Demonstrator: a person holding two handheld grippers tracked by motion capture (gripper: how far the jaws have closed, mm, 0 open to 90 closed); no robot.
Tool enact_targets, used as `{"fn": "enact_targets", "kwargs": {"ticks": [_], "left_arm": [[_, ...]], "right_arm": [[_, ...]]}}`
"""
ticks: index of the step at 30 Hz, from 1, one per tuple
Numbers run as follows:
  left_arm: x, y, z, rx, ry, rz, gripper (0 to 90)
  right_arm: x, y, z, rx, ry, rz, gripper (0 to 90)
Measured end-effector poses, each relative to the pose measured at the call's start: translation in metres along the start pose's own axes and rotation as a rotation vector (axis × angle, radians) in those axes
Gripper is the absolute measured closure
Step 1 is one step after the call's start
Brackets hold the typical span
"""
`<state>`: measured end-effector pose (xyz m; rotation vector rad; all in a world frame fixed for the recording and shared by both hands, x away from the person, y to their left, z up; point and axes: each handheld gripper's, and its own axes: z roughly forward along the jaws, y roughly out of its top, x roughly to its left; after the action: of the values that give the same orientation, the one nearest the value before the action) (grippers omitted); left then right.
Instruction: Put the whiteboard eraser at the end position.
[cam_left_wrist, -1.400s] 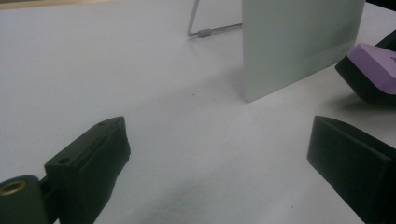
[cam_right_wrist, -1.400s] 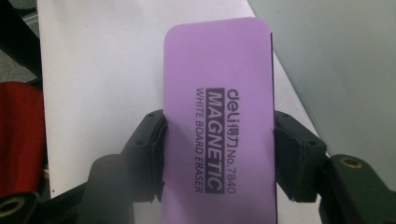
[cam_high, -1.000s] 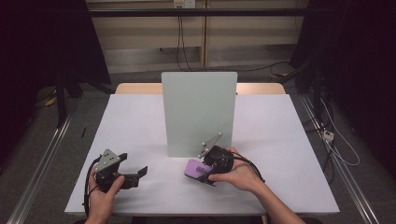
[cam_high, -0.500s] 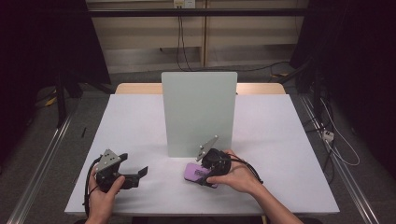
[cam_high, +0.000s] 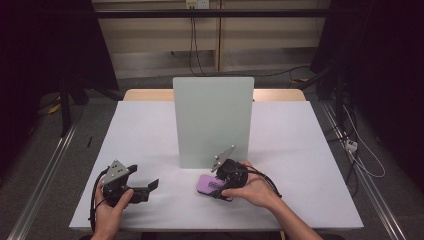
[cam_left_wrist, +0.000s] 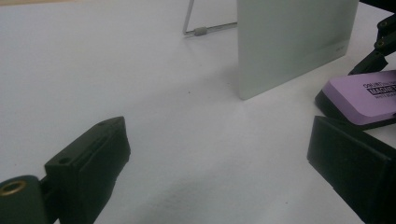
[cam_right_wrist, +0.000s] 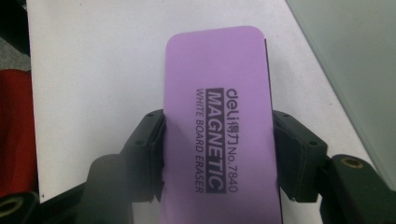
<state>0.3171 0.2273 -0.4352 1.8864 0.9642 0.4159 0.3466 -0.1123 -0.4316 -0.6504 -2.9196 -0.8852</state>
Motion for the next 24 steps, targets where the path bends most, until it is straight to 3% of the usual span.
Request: {"fn": "enact_targets", "kwargs": {"ticks": [9, 13, 17, 24], "left_arm": [[0.003, -0.001, 0.0014, 0.003, -0.008, -0.015, 5.4], [0.0027, -0.0004, 0.003, 0.01, -0.015, -0.002, 5.4], [0.0035, 0.0, 0.0023, 0.006, -0.013, -0.005, 5.4], [0.0025, -0.0001, 0.0022, 0.007, -0.013, -0.001, 5.4]], "right_arm": [[-0.0017, -0.0018, 0.0014, -0.013, 0.002, 0.014, 39.8], [-0.0028, -0.0023, 0.0018, -0.017, 0.004, 0.025, 38.6], [-0.0028, -0.0029, 0.0027, -0.025, 0.006, 0.044, 34.8], [-0.0022, -0.004, 0.0026, -0.051, -0.025, 0.05, 18.8]]}}
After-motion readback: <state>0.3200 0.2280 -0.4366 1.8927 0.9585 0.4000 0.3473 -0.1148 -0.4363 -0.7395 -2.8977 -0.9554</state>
